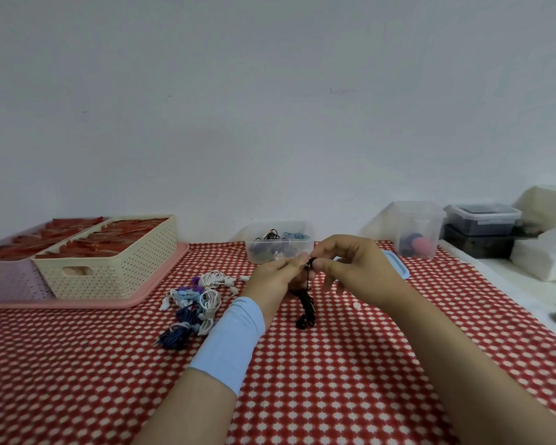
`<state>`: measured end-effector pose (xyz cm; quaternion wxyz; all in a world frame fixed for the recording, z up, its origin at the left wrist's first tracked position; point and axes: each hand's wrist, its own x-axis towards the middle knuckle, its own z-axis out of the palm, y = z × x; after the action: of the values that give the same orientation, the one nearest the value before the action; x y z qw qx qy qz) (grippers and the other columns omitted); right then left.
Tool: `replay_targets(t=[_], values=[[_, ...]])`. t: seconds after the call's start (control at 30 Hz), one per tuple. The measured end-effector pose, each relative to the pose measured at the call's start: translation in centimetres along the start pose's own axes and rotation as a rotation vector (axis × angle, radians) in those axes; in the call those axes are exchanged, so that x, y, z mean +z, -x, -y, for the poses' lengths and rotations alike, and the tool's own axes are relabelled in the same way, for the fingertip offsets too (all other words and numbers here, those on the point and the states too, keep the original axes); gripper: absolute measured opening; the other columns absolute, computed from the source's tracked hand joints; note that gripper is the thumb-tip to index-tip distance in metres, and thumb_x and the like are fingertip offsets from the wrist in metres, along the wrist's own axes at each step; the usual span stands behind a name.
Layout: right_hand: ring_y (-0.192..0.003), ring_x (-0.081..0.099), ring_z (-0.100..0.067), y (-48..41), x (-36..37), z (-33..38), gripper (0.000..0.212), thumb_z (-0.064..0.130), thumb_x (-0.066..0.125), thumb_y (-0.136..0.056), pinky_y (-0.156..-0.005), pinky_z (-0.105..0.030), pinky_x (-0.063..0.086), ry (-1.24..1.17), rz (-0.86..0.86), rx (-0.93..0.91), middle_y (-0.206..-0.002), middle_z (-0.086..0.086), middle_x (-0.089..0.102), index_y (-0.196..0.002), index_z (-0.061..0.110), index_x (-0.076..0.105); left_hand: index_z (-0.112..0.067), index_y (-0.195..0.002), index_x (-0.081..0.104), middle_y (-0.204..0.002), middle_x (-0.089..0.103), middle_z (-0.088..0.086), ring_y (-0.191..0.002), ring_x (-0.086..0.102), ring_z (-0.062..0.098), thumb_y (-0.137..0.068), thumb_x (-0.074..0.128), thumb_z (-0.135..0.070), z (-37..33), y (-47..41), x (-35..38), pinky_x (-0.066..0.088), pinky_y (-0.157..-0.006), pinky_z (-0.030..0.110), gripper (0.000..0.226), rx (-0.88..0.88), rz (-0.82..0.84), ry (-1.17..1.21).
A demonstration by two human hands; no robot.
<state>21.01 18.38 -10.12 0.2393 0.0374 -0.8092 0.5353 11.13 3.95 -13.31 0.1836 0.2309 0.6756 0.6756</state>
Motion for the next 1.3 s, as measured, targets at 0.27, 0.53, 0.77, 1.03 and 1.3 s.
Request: replay_targets(t=[0.27, 0.53, 0.77, 1.03, 1.3], values=[[-0.060, 0.069, -0.021, 0.06, -0.15, -0.05, 0.011, 0.003, 0.069, -0.092, -0.051, -0.025, 0.051, 0.020, 0.019, 0.033, -0.082, -0.003, 0.076, -0.093, 0.013, 0.074, -0.014, -0.101, 0.076, -0.084, 0.074, -0.002, -0.083, 0.065, 0.014, -0.092, 0.063, -0.041, -0.01, 0.27, 0.08, 0.050, -0.083, 0.031, 0.031, -0.018, 0.021, 0.060], [-0.071, 0.068, -0.014, 0.09, -0.49, -0.18, 0.015, 0.017, 0.065, -0.096, -0.066, -0.027, 0.056, -0.175, 0.058, 0.203, -0.096, -0.005, 0.078, -0.103, 0.017, 0.078, -0.013, -0.106, 0.076, -0.095, 0.074, 0.005, -0.095, 0.066, 0.024, -0.075, 0.069, -0.049, -0.14, 0.30, -0.44, 0.051, -0.100, 0.042, 0.048, 0.063, 0.072, 0.068], [-0.073, 0.065, -0.016, 0.02, -0.92, -0.74, 0.021, 0.018, 0.073, -0.079, -0.064, -0.030, 0.056, -0.443, 0.202, 0.440, -0.091, -0.010, 0.074, -0.098, 0.011, 0.080, -0.012, -0.101, 0.076, -0.089, 0.075, -0.001, -0.094, 0.068, 0.015, -0.071, 0.071, -0.046, -0.22, 0.53, -0.64, 0.049, -0.104, 0.044, 0.045, 0.138, 0.122, -0.022], [-0.069, 0.066, -0.017, 0.03, -0.17, -0.54, 0.013, 0.013, 0.070, -0.090, -0.064, -0.032, 0.056, -0.355, 0.085, 0.384, -0.093, -0.011, 0.077, -0.100, 0.010, 0.078, -0.014, -0.100, 0.076, -0.093, 0.075, 0.002, -0.095, 0.068, 0.017, -0.075, 0.070, -0.044, 0.18, 0.38, -0.56, 0.048, -0.105, 0.044, 0.040, 0.135, 0.091, 0.007], [-0.066, 0.069, -0.014, 0.33, -0.53, 0.05, 0.014, 0.008, 0.075, -0.087, -0.060, -0.025, 0.059, -0.142, 0.023, 0.233, -0.088, -0.012, 0.077, -0.101, 0.009, 0.078, -0.015, -0.094, 0.075, -0.084, 0.071, 0.000, -0.080, 0.063, 0.011, -0.073, 0.075, -0.037, -0.06, 0.63, -0.22, 0.051, -0.090, 0.033, 0.030, 0.085, 0.099, 0.078]])
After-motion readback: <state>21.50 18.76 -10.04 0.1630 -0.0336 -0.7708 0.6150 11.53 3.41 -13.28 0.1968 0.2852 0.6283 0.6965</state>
